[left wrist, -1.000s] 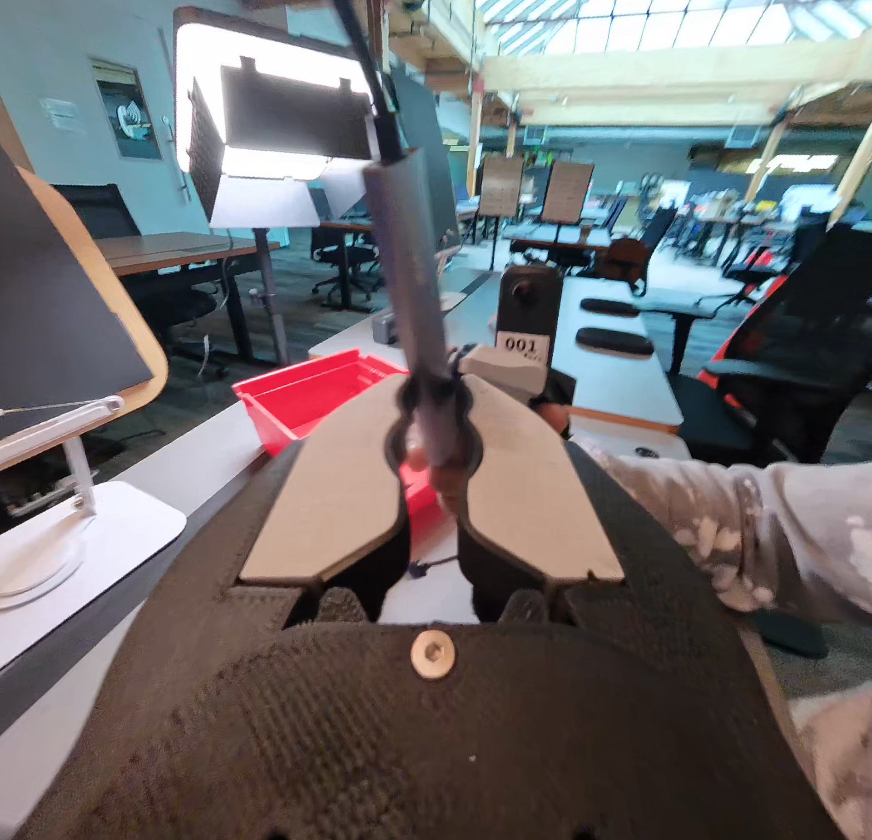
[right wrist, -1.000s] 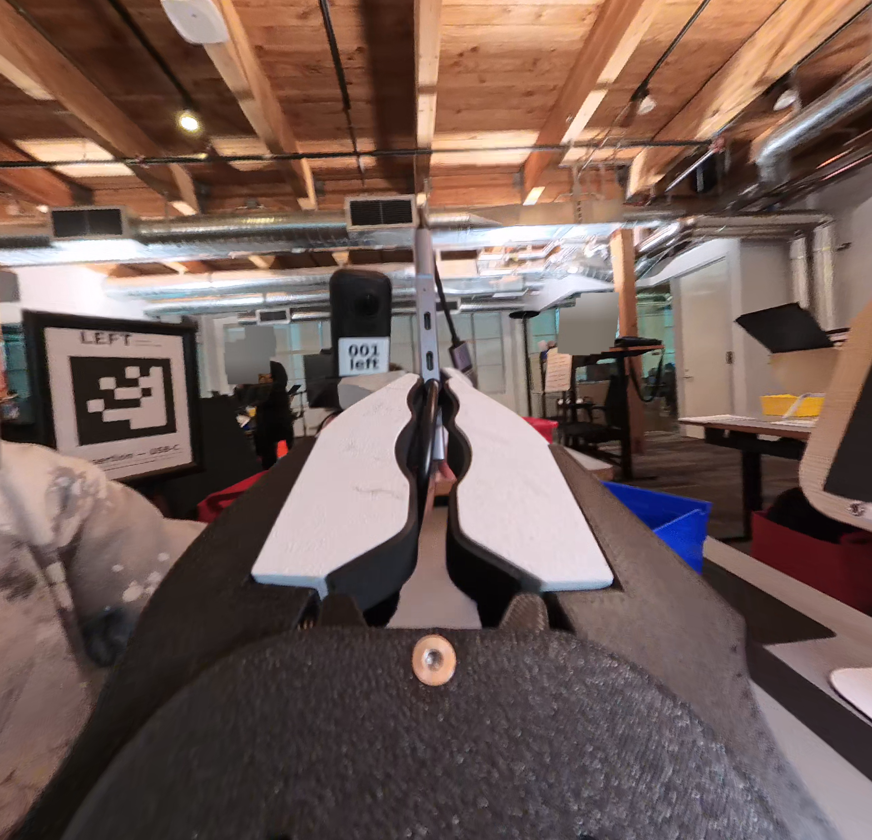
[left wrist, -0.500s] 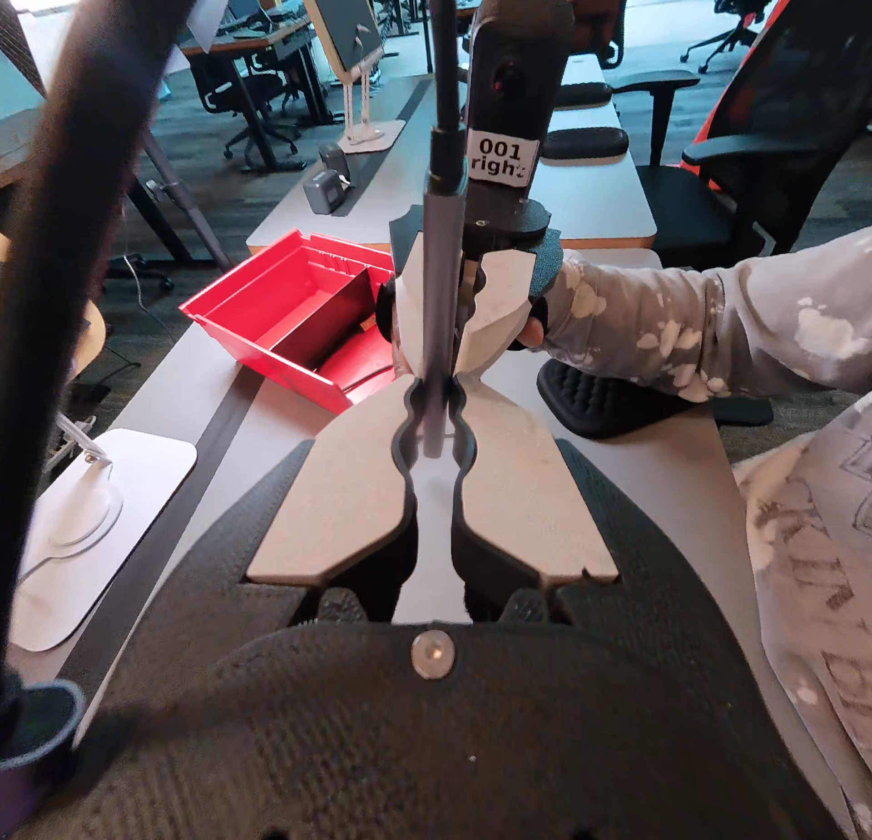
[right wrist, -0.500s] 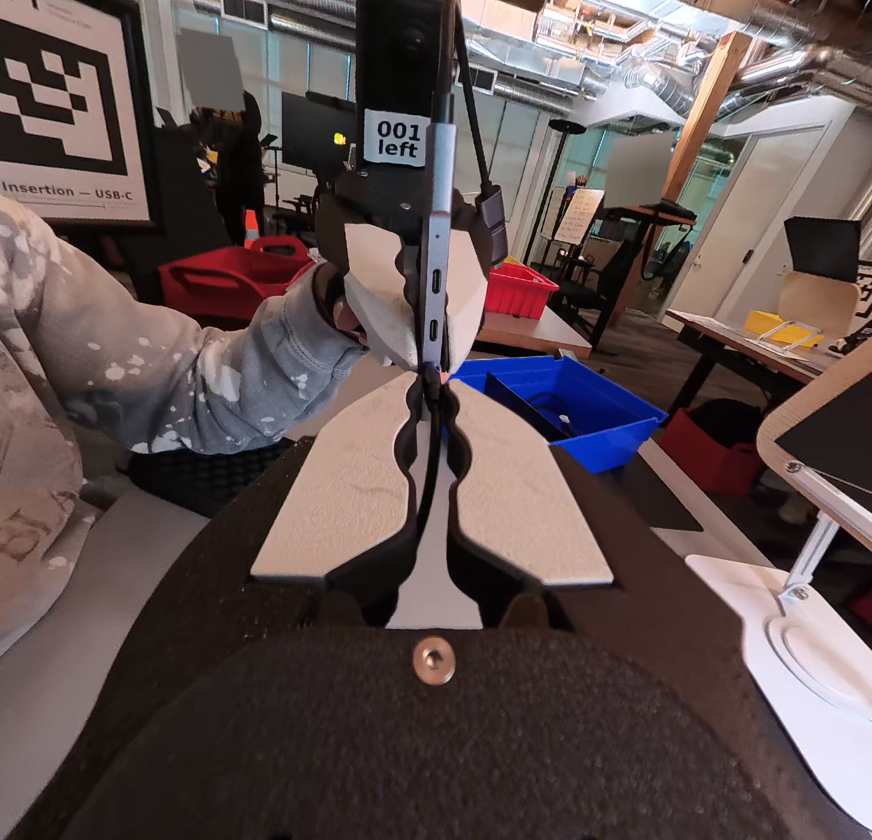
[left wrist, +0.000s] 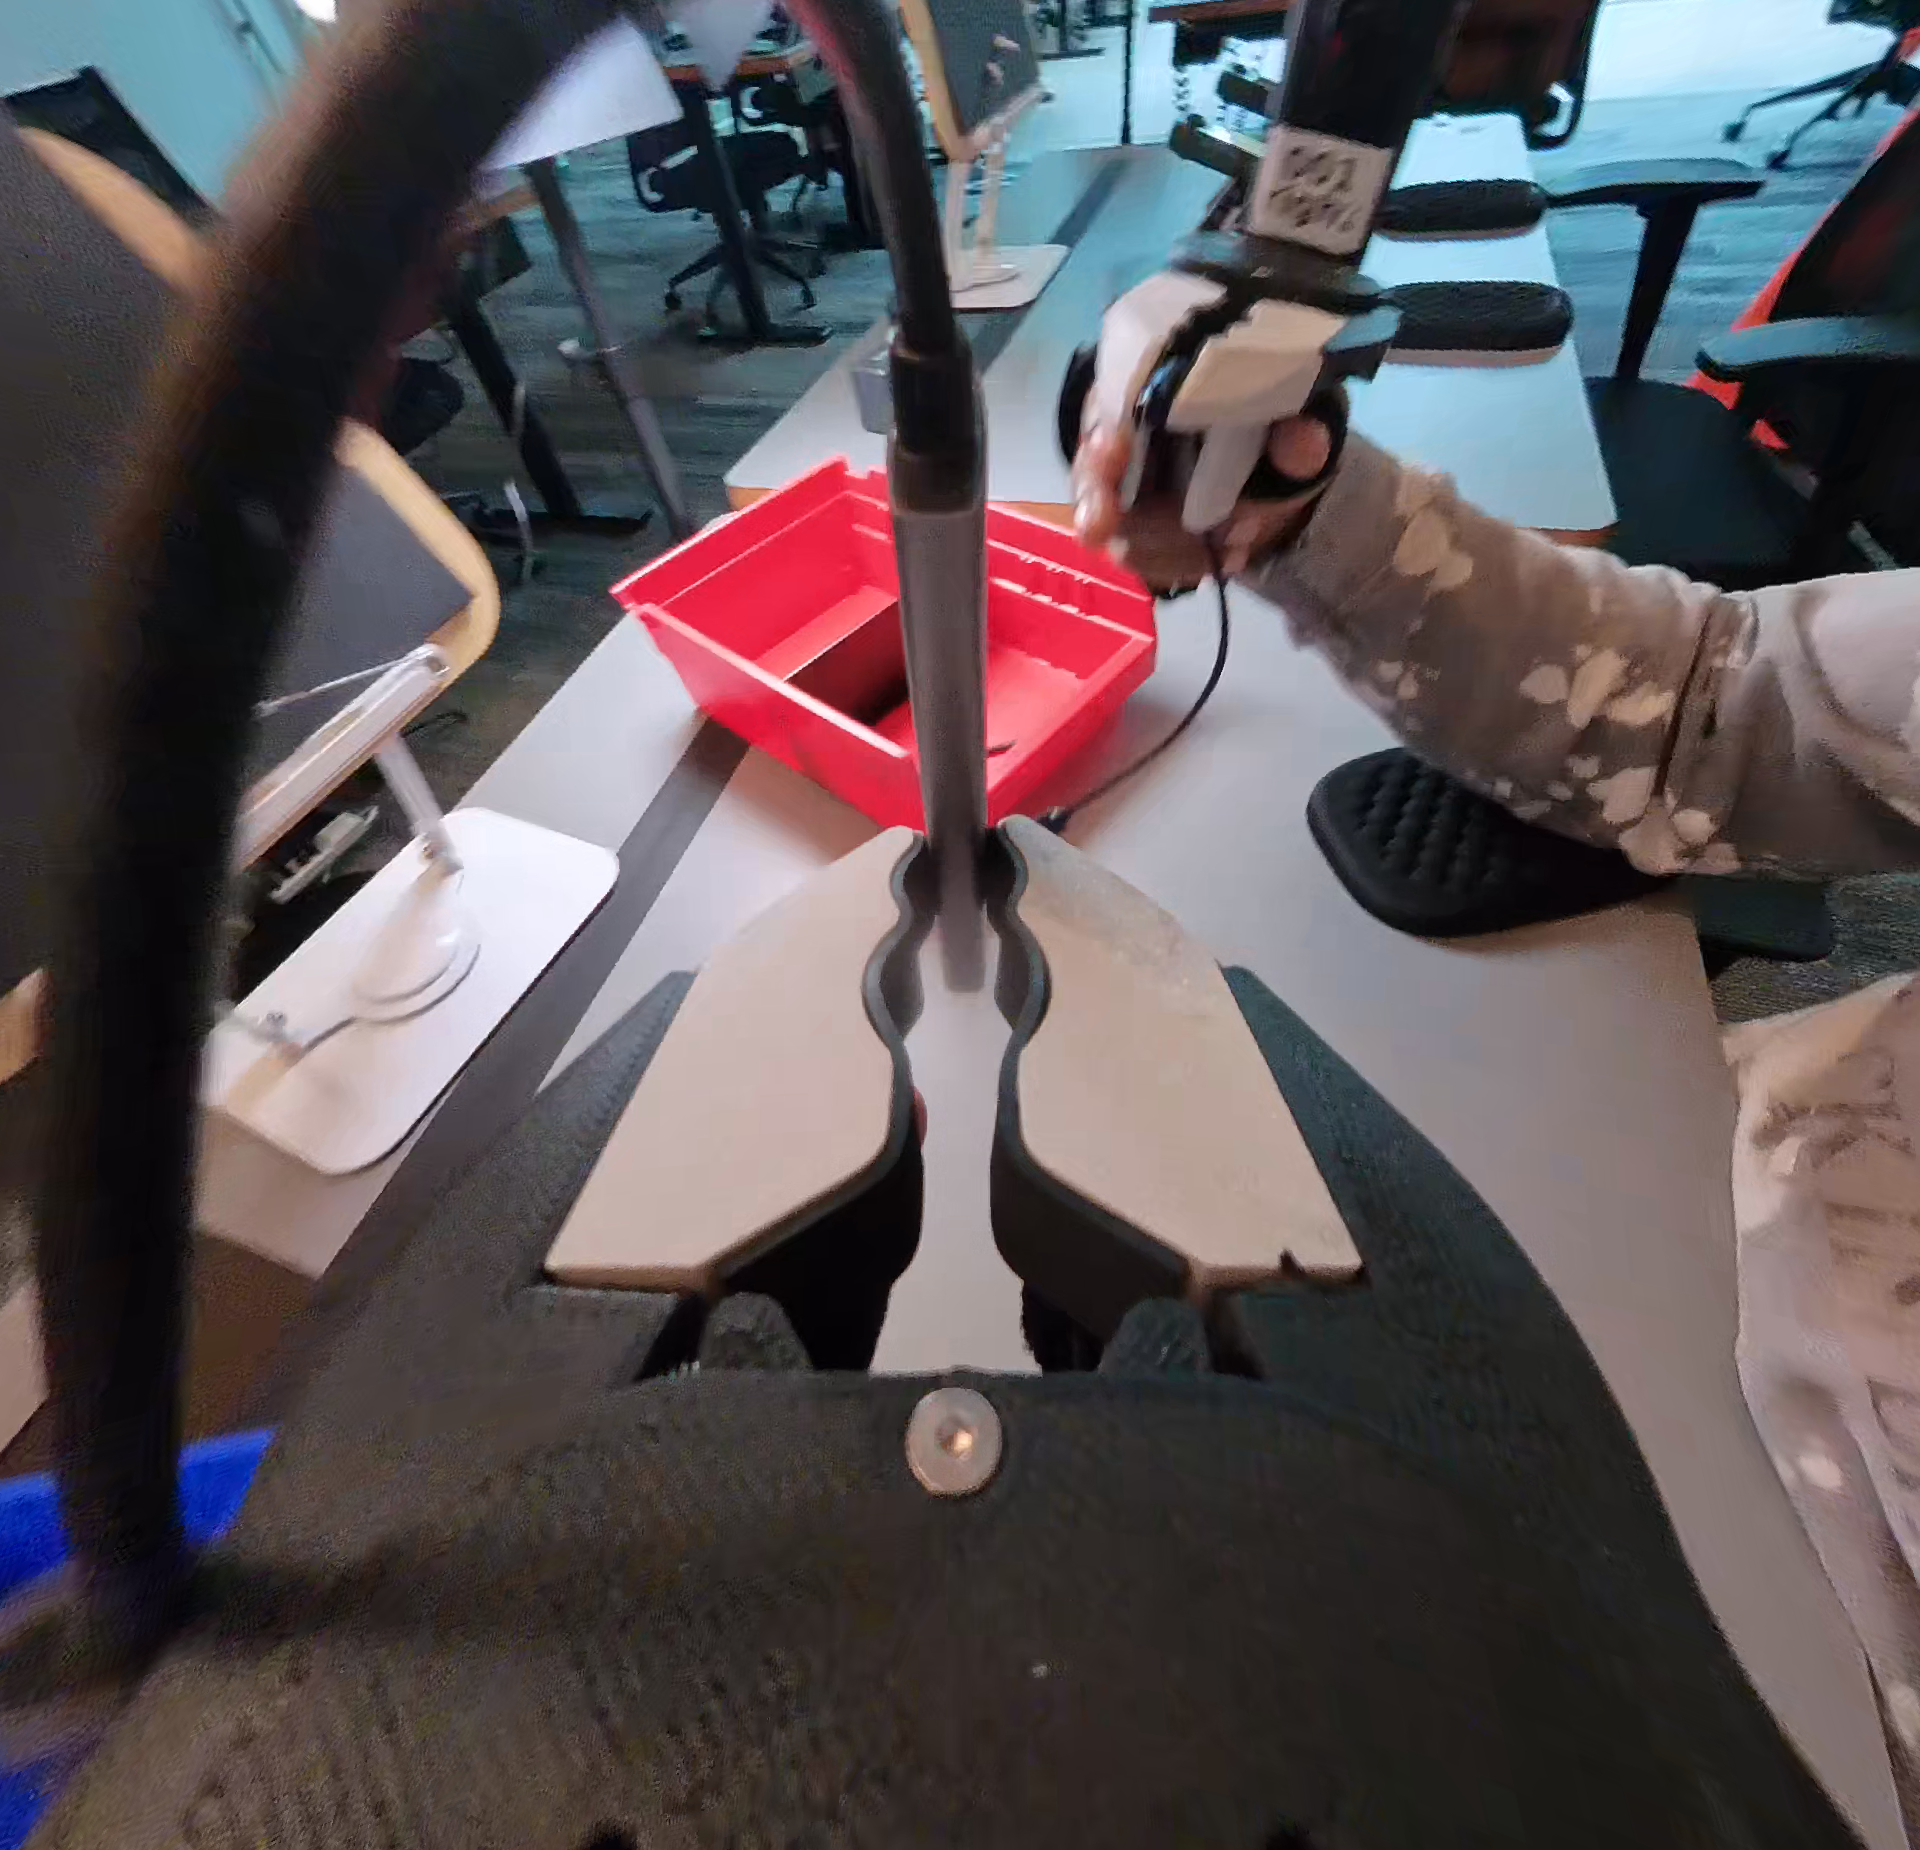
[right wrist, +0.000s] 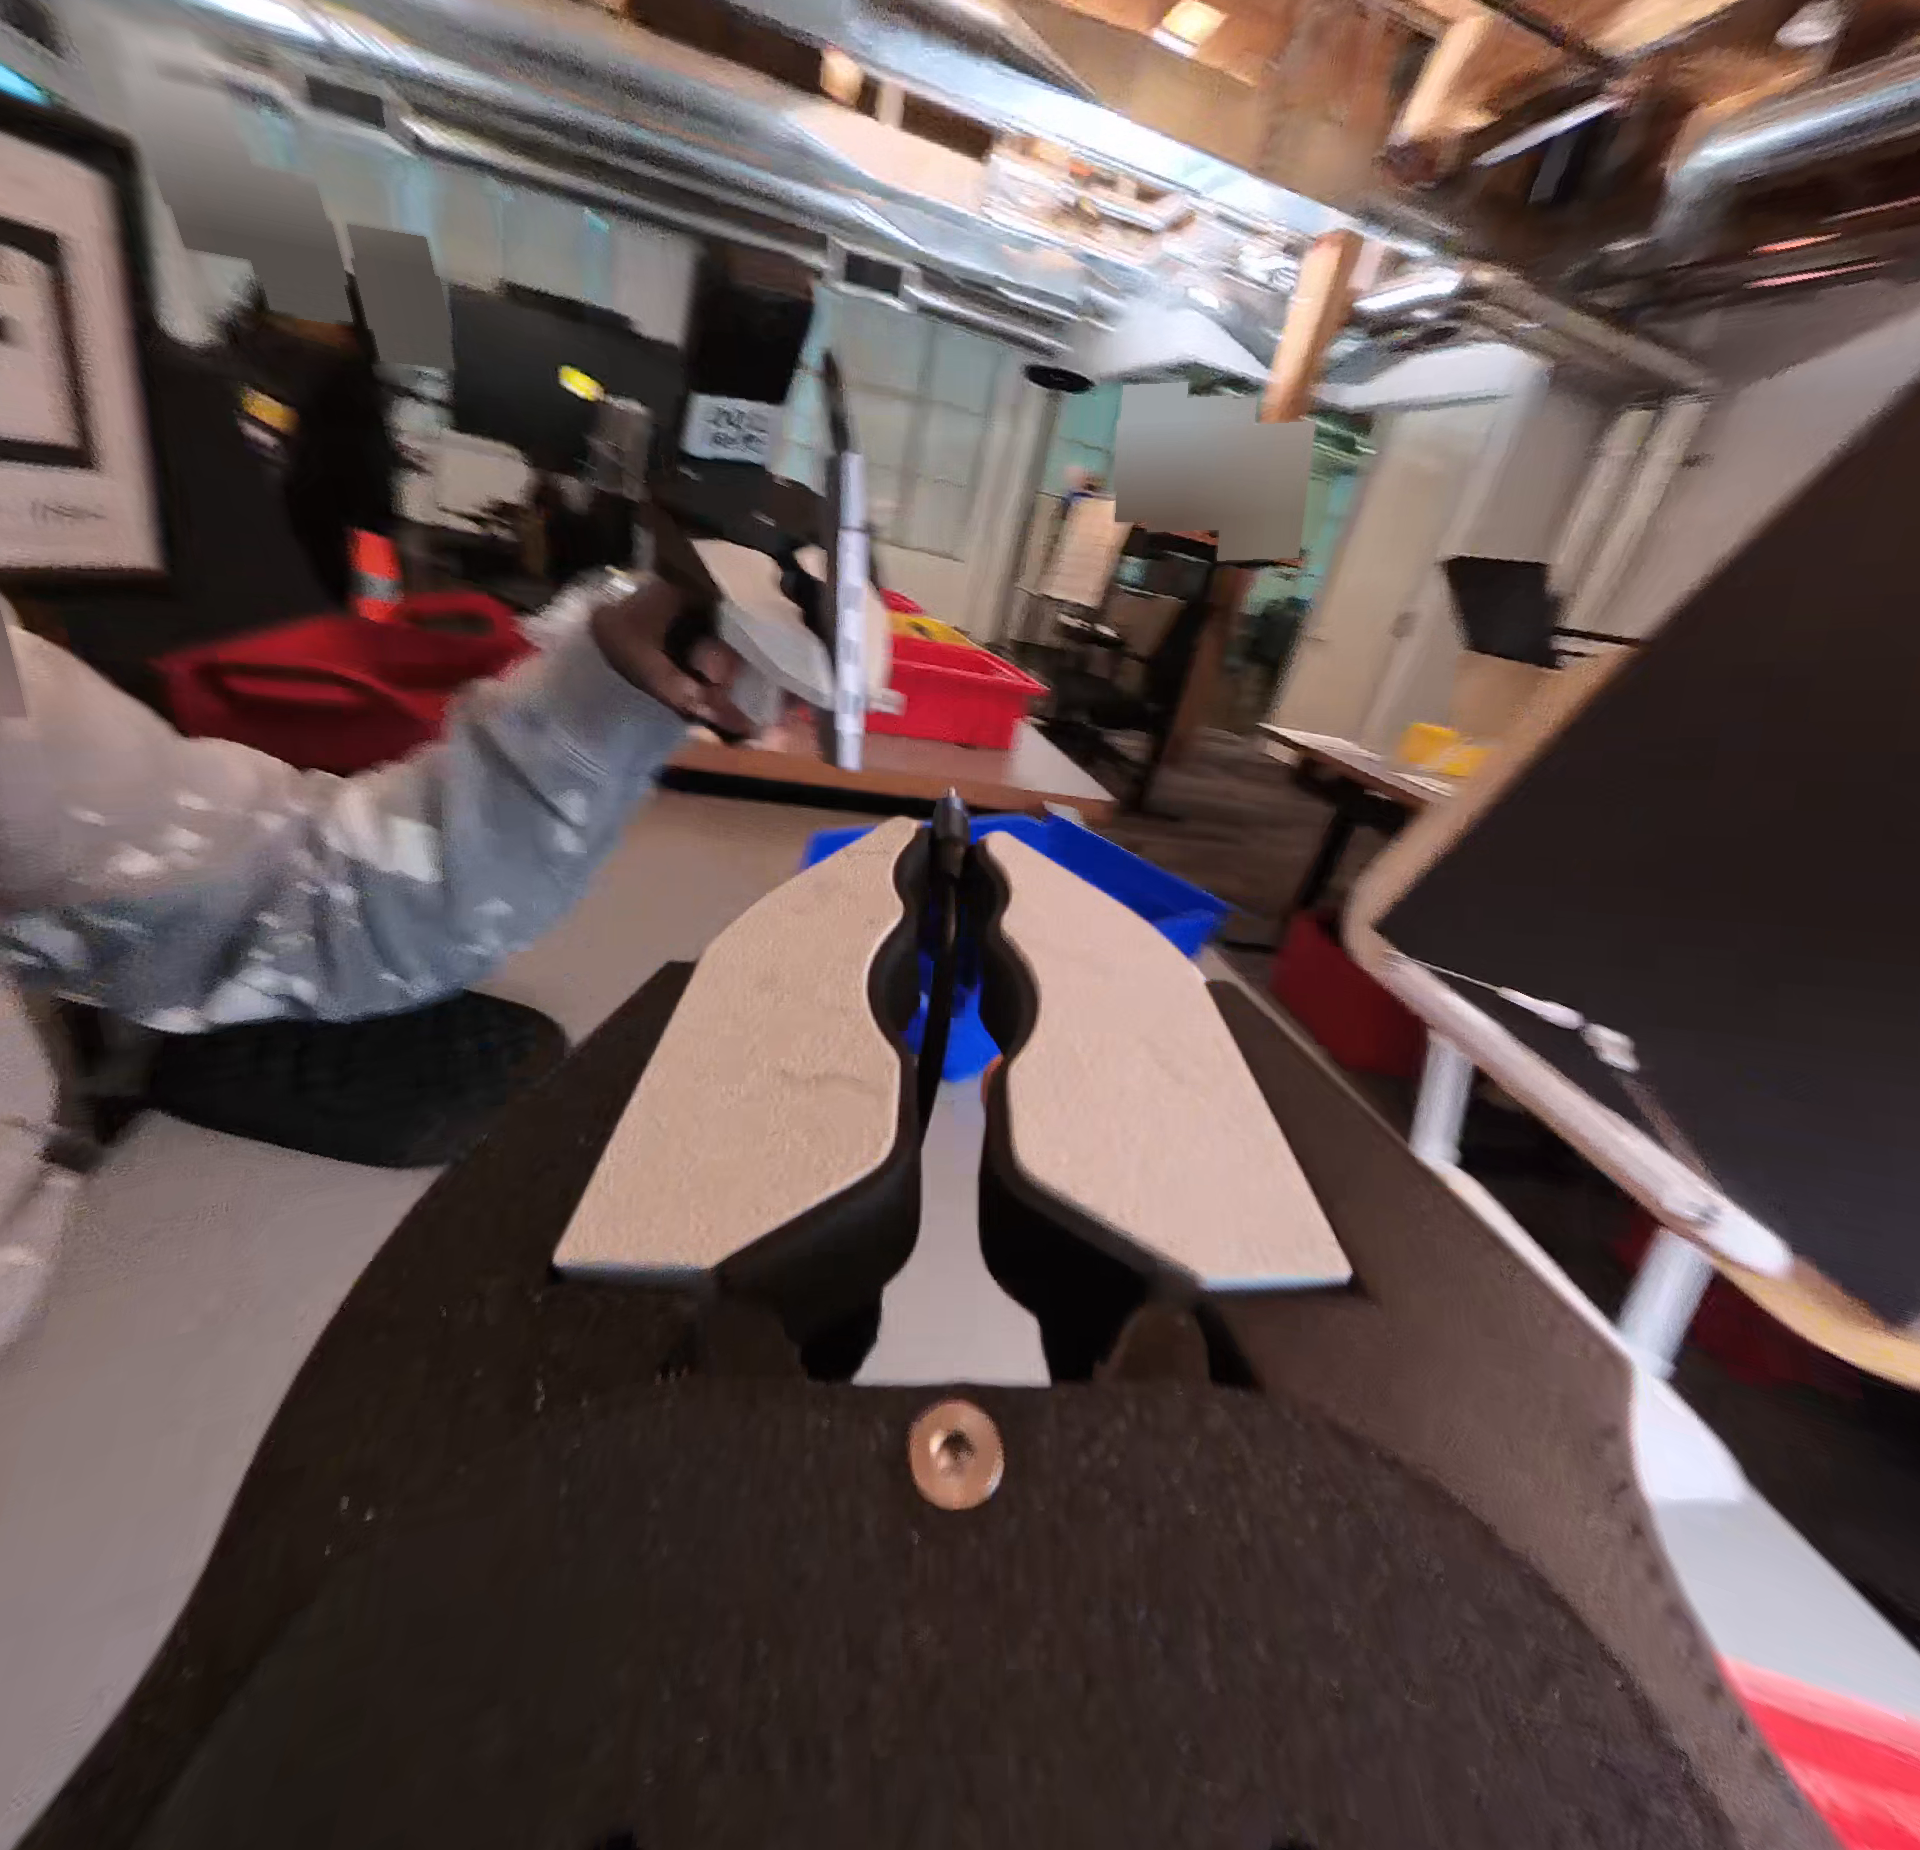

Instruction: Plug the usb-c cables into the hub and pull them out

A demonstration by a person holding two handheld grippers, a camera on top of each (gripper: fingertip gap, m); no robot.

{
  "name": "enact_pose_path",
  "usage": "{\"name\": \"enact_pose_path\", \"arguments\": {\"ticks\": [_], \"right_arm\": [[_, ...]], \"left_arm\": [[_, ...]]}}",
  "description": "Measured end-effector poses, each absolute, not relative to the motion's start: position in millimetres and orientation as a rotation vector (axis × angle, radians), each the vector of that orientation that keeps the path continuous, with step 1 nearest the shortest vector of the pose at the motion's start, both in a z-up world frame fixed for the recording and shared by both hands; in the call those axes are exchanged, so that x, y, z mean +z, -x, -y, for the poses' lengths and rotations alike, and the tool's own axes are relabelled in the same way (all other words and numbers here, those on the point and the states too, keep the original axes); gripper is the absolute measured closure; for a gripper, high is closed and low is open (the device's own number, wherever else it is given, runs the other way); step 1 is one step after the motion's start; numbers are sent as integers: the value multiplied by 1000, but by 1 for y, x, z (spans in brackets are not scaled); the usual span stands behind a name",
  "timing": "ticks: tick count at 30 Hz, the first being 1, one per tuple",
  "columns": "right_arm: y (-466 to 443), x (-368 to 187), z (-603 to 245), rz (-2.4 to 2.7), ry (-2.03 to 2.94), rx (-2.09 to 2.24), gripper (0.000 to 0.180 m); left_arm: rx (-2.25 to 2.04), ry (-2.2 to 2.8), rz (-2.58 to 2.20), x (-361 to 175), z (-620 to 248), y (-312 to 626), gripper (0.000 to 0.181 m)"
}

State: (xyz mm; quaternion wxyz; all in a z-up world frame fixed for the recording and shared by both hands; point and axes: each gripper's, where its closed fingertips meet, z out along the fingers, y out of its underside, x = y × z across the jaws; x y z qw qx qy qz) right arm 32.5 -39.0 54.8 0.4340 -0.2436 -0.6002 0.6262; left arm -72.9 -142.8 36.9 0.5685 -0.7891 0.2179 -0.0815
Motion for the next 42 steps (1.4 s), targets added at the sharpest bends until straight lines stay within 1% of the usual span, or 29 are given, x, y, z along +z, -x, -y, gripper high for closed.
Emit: {"name": "enact_pose_path", "arguments": {"ticks": [2, 7, 12, 15, 19, 24, 29, 32, 38, 42], "right_arm": [[-36, 60, 28, 1468, 635, 1492, 173], [-31, 67, 8, 1395, 694, 1356, 173], [-36, 81, -27, 1229, 732, 1227, 173], [-31, 77, -53, 1157, 779, 1141, 174], [-19, 65, -71, 1116, 832, 1130, 174], [0, 29, -99, 1225, 987, 913, 173], [-6, -67, -140, 1542, 1358, 513, 173], [-16, -102, -148, 1641, 1503, 414, 173], [-33, -139, -162, 1722, 1676, 210, 173], [-32, -152, -173, 1725, 1704, 120, 173]], "left_arm": [[-166, 1887, -519, 31, 149, 82, 171], [-213, 1955, -535, 11, 131, 72, 171], [-205, 1969, -539, 5, 125, 69, 171], [-192, 1976, -539, 3, 123, 69, 171], [-202, 1994, -544, -3, 119, 66, 171], [-209, 2021, -552, -11, 116, 66, 171], [-207, 2040, -550, -17, 114, 69, 171], [-206, 2040, -555, -17, 114, 68, 171], [-201, 2041, -573, -18, 115, 65, 171], [-206, 2045, -581, -20, 115, 63, 171]]}}
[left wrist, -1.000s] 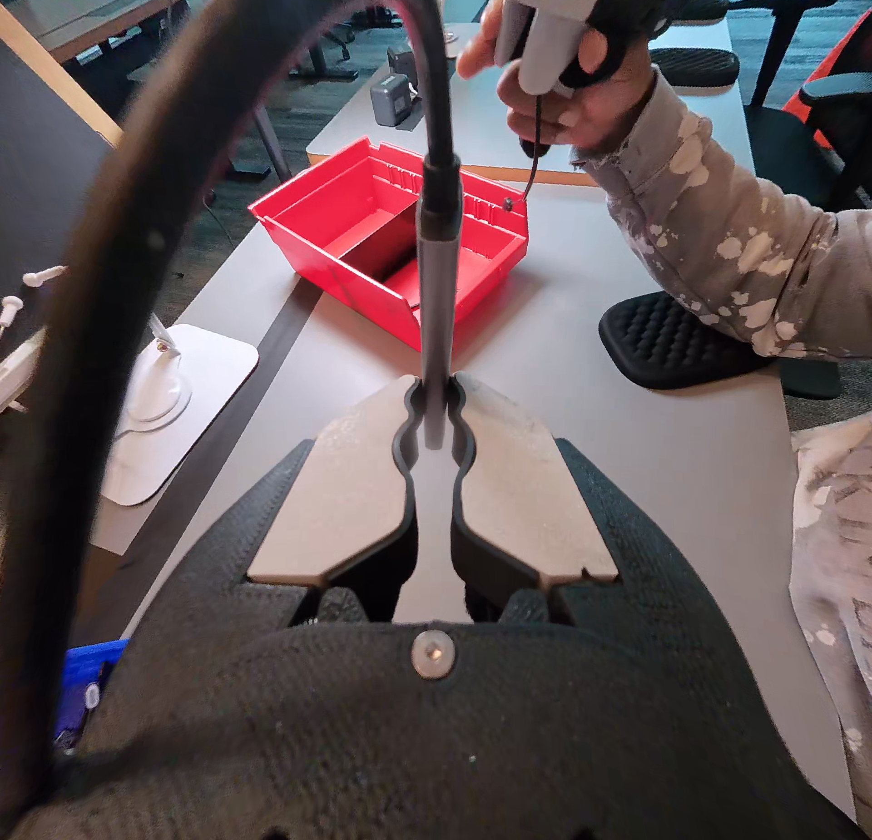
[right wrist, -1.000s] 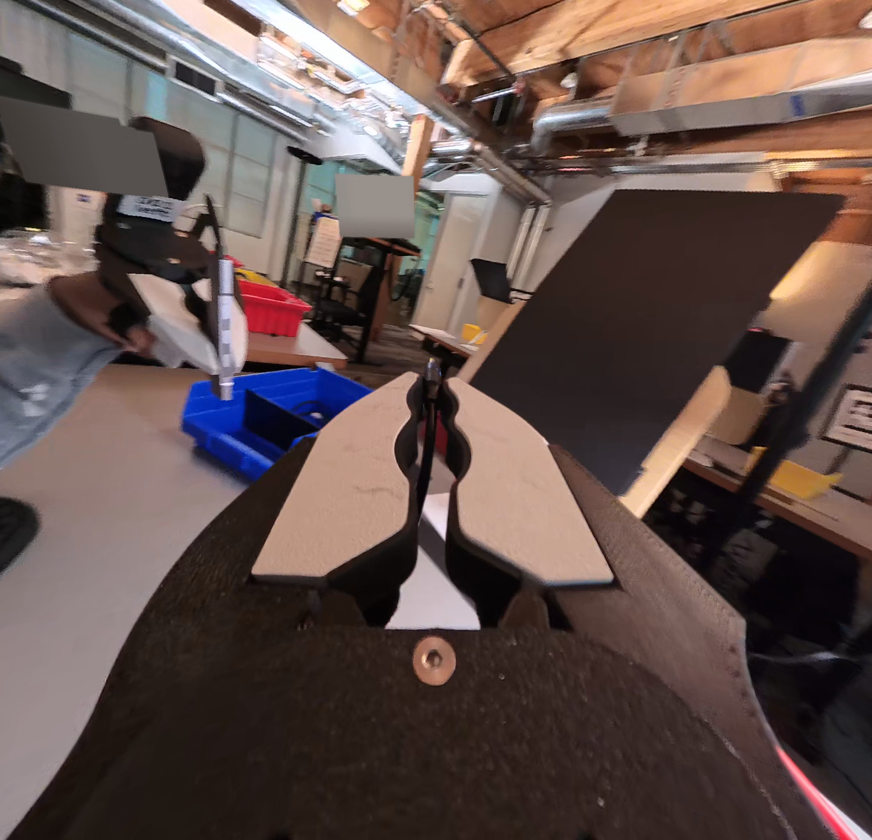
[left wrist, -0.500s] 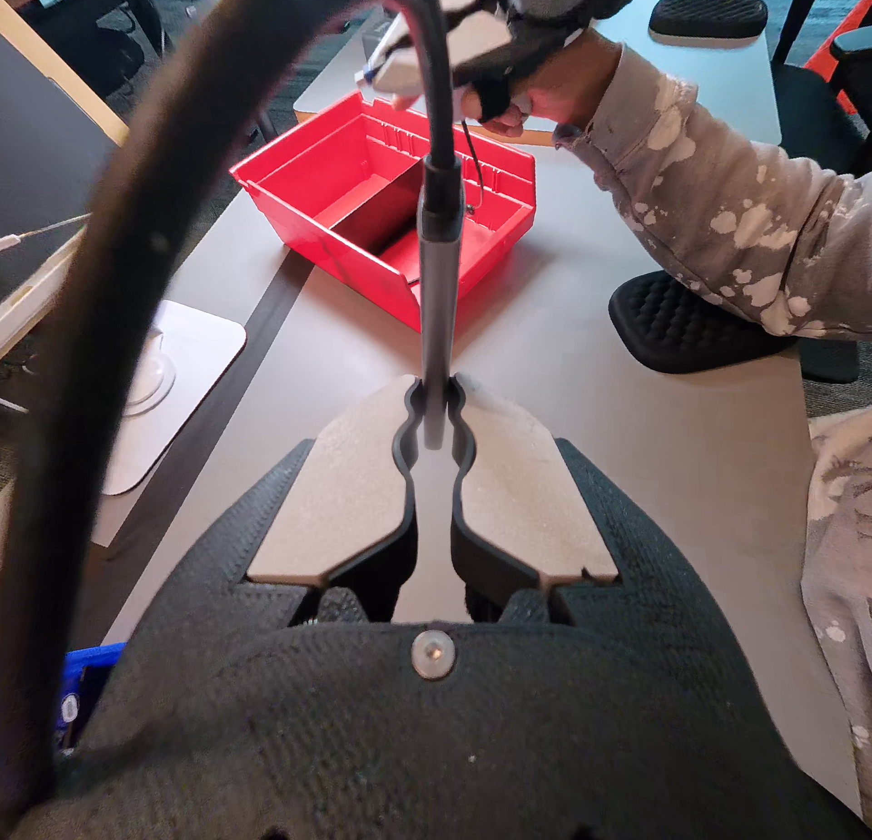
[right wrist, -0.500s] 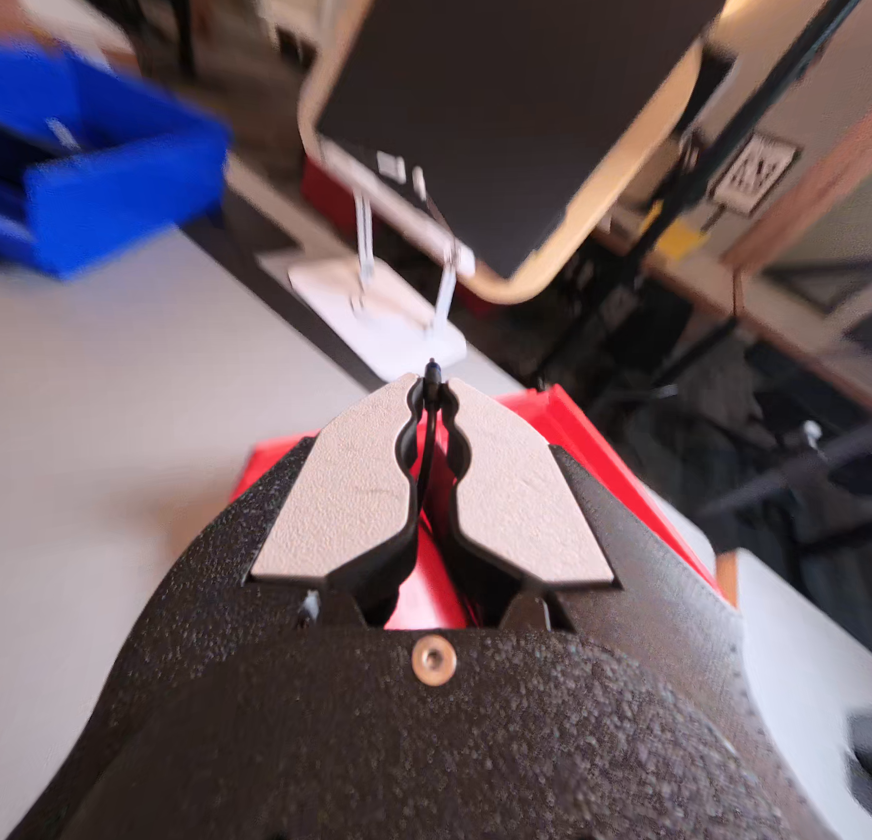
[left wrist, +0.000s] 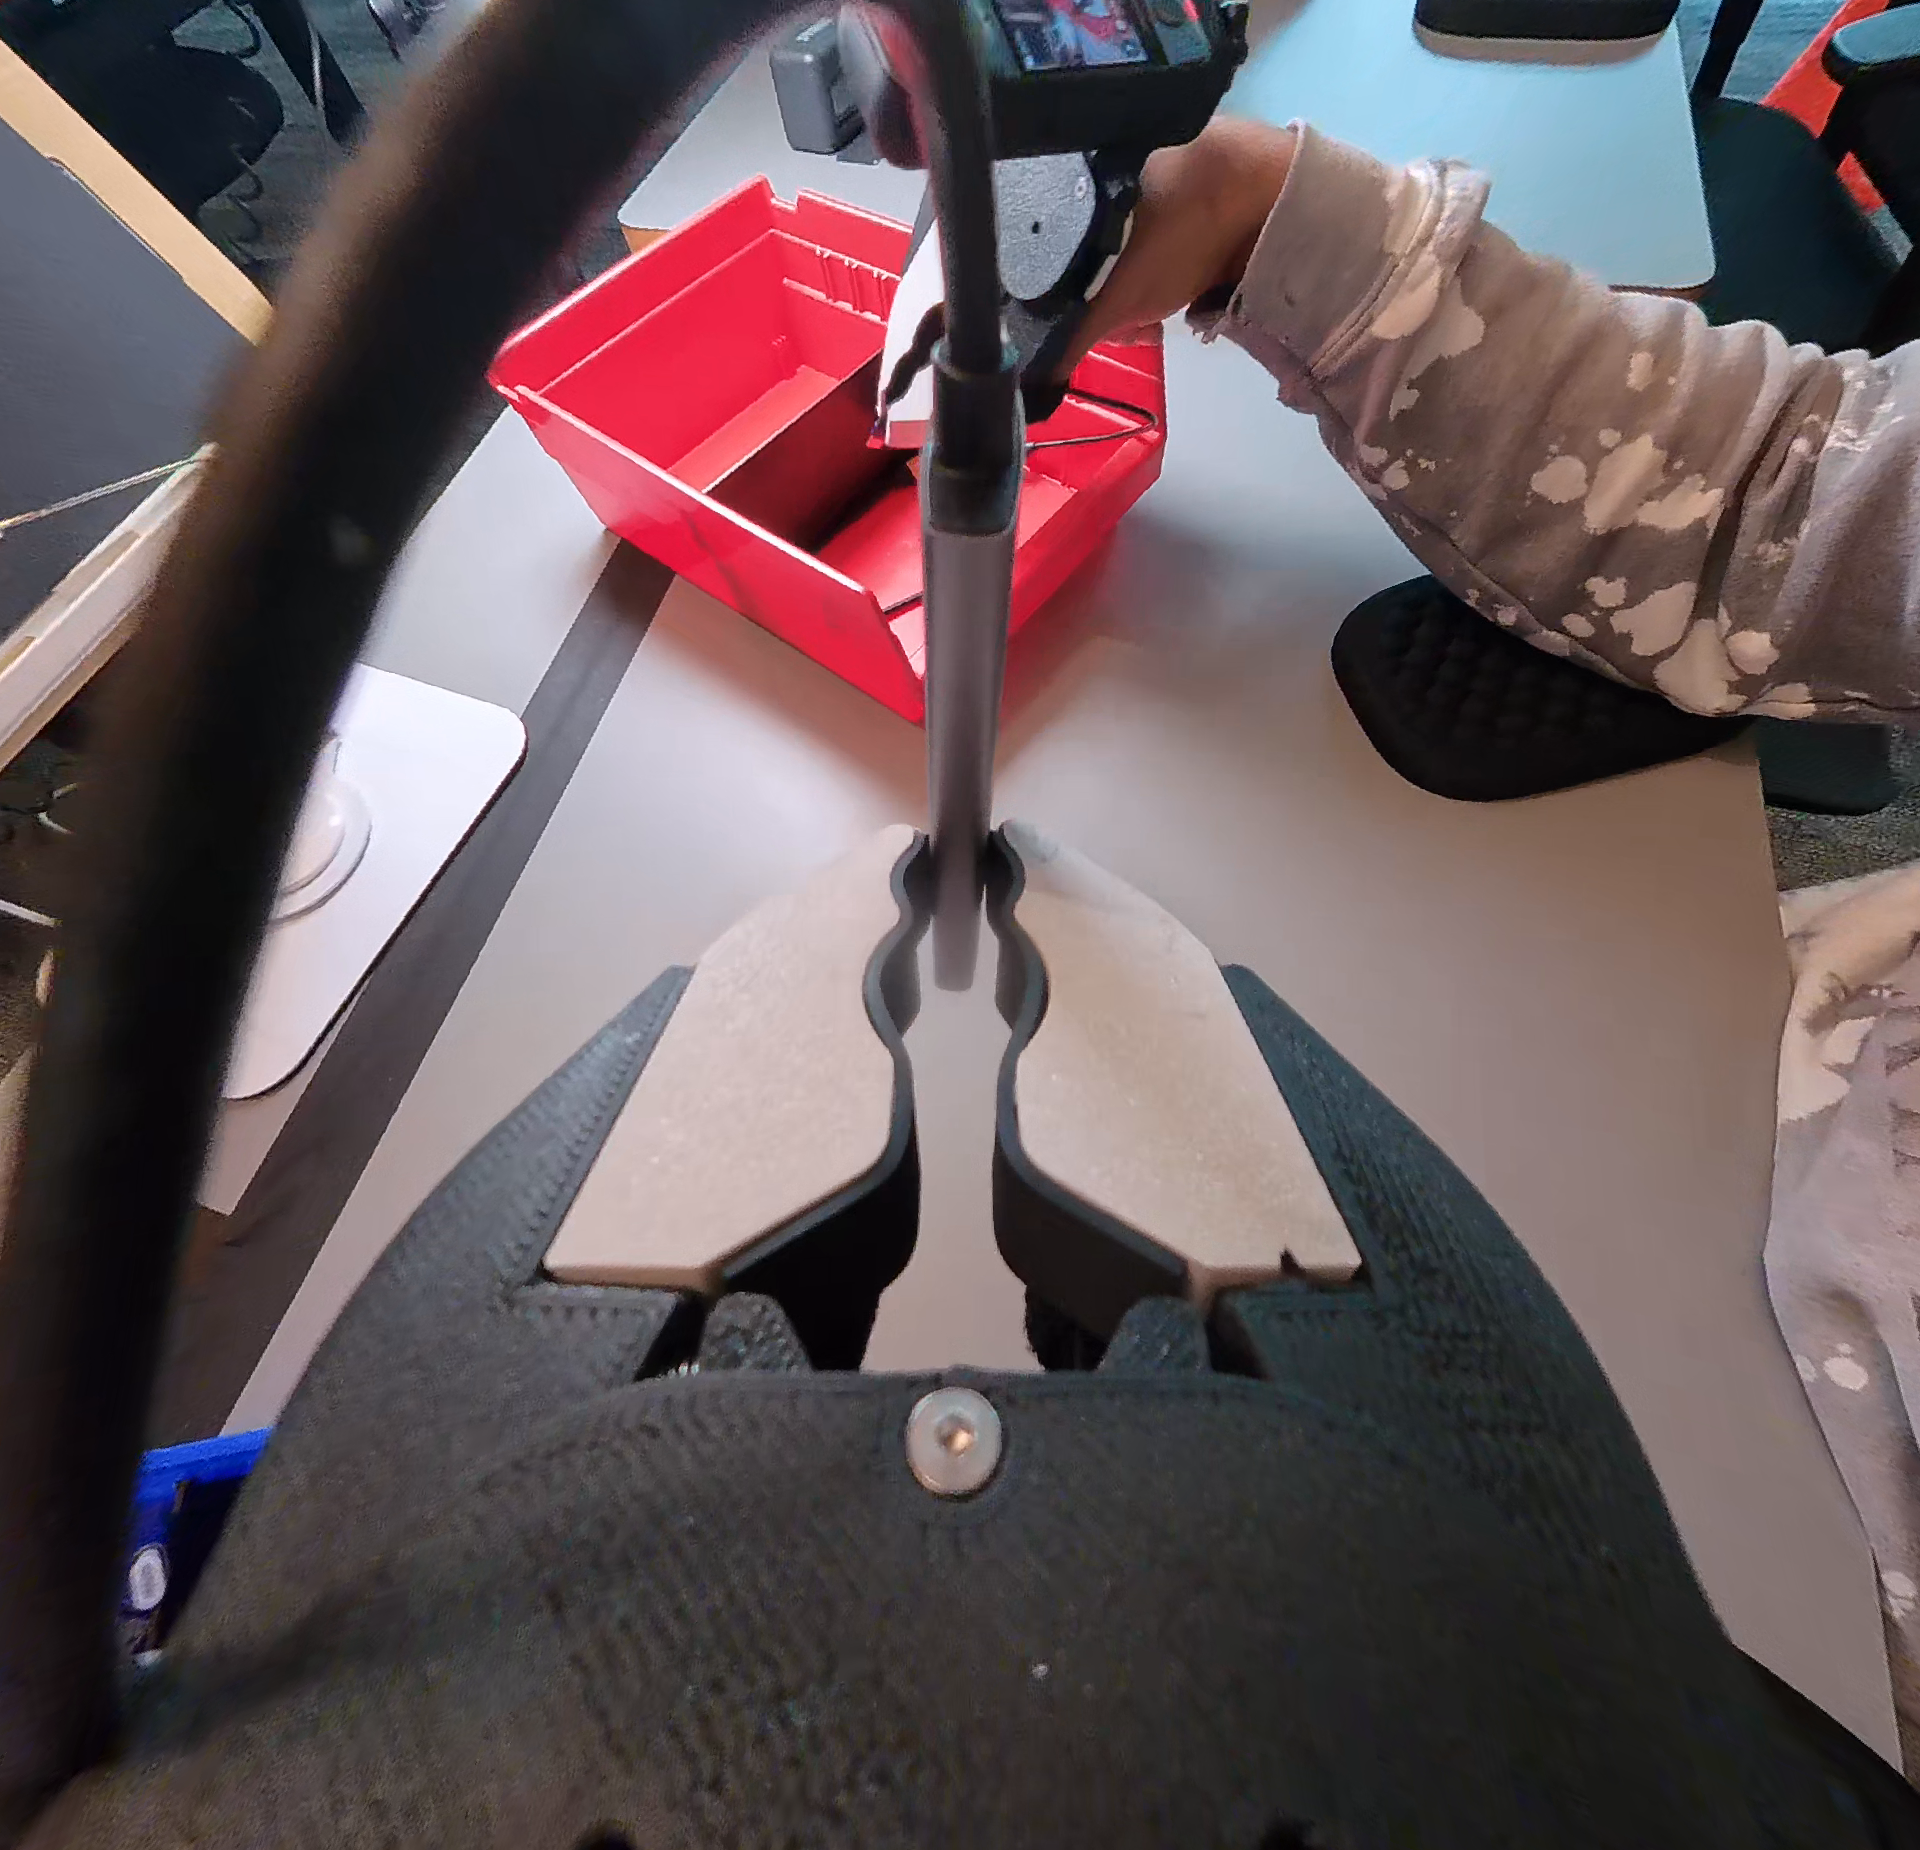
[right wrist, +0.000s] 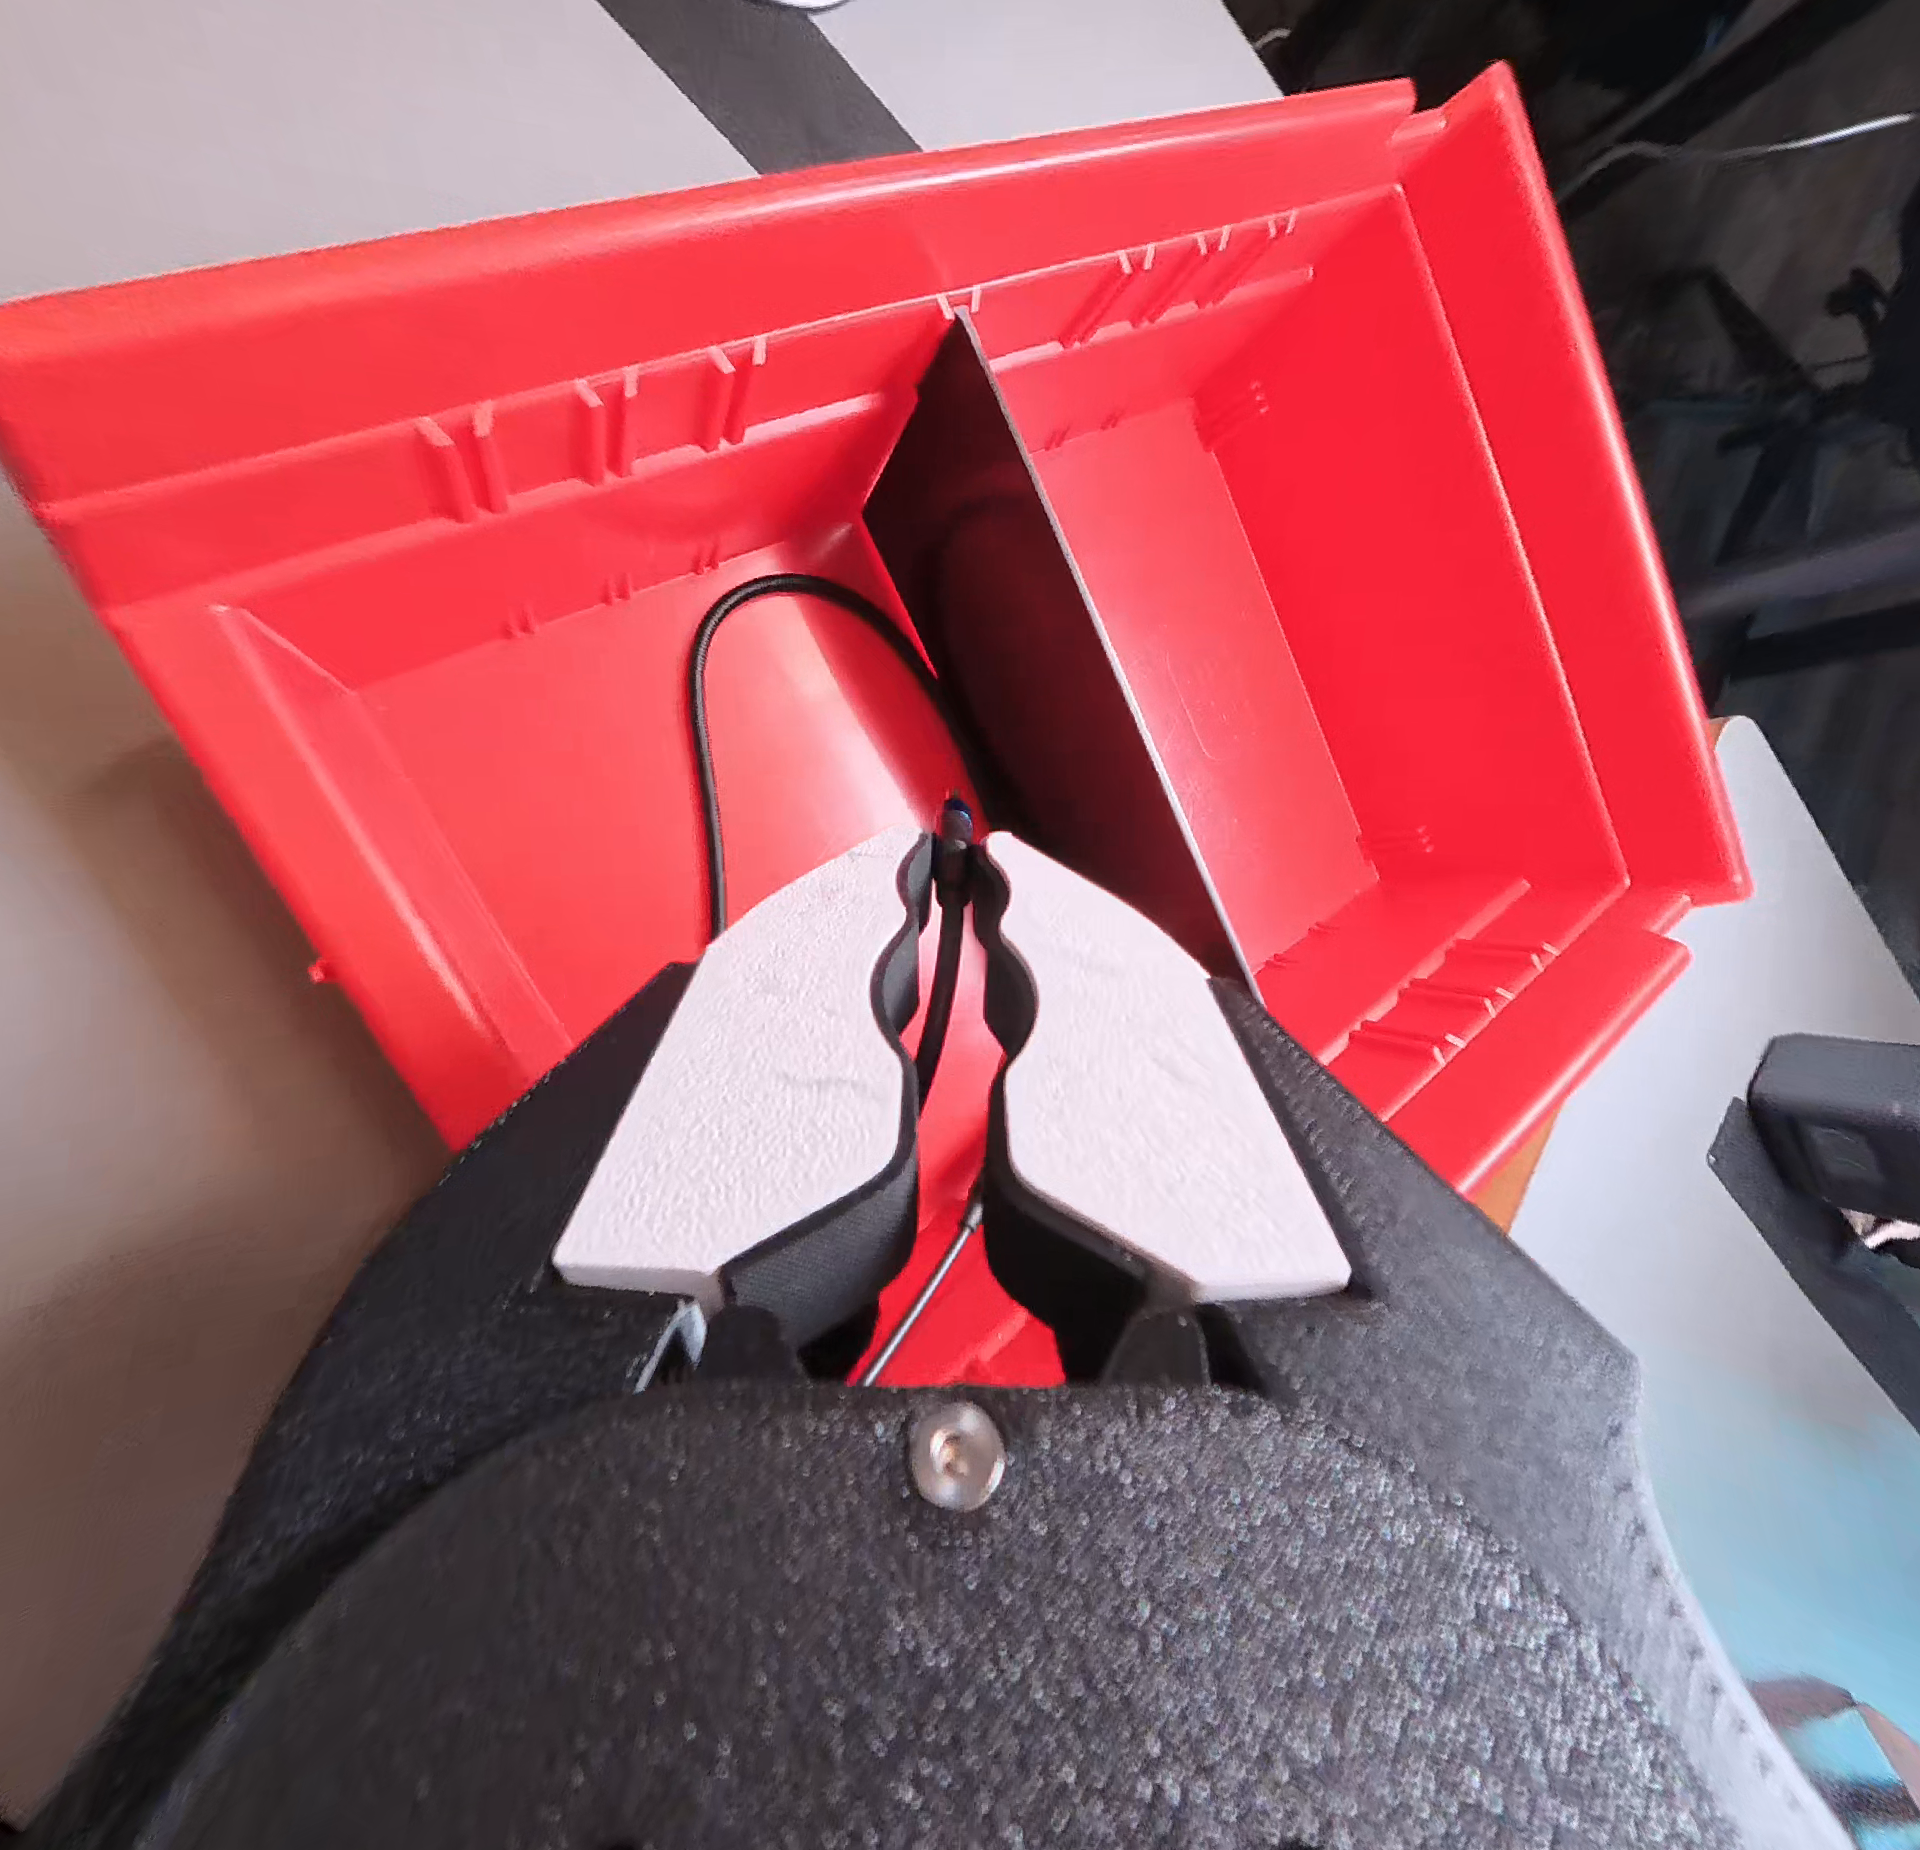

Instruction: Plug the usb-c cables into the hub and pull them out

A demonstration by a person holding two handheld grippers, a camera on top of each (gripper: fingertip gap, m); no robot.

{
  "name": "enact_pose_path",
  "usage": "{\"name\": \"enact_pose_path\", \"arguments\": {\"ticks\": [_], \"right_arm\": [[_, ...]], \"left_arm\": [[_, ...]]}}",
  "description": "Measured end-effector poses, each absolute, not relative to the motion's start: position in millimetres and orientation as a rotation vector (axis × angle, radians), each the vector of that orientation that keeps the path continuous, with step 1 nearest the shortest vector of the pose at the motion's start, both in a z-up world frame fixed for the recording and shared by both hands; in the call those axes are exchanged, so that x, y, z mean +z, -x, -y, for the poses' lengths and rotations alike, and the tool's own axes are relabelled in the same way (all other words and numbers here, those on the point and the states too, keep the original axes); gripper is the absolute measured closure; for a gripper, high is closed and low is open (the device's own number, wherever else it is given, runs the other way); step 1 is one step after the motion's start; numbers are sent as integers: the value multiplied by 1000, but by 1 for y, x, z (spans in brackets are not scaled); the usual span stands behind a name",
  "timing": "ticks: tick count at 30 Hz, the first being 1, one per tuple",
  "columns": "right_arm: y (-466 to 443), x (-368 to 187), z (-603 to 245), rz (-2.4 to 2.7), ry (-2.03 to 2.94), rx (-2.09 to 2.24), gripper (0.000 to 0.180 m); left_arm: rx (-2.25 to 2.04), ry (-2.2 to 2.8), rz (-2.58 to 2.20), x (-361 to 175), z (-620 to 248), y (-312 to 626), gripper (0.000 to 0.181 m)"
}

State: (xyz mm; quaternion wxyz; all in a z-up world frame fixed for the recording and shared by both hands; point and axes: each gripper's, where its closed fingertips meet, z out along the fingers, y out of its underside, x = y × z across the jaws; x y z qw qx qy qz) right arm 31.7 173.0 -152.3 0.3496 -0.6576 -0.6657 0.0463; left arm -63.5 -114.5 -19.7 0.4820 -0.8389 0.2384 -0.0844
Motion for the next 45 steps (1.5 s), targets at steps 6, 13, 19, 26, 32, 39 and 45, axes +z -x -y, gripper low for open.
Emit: {"name": "enact_pose_path", "arguments": {"ticks": [6, 13, 19, 26, 32, 39, 45], "right_arm": [[-5, -153, -195, 1552, 1764, 189, 170], [6, -128, -191, 1426, 1793, 478, 147], [4, -80, -167, 1395, 1635, 643, 143], [14, 4, 8, 1737, 945, 1162, 149], [13, -23, 101, 2056, 720, 1142, 145], [15, -34, 98, 2091, 767, 1115, 169], [18, -22, 56, 1944, 870, 1028, 170]], "left_arm": [[-217, 2067, -595, -28, 110, 59, 171], [-231, 2103, -589, -40, 104, 62, 171], [-242, 2099, -598, -40, 104, 59, 171], [-270, 2141, -668, -51, 107, 45, 171], [-291, 2208, -779, -79, 100, 16, 171], [-203, 2206, -790, -93, 85, 12, 169], [-89, 2186, -729, -90, 74, 20, 150]]}}
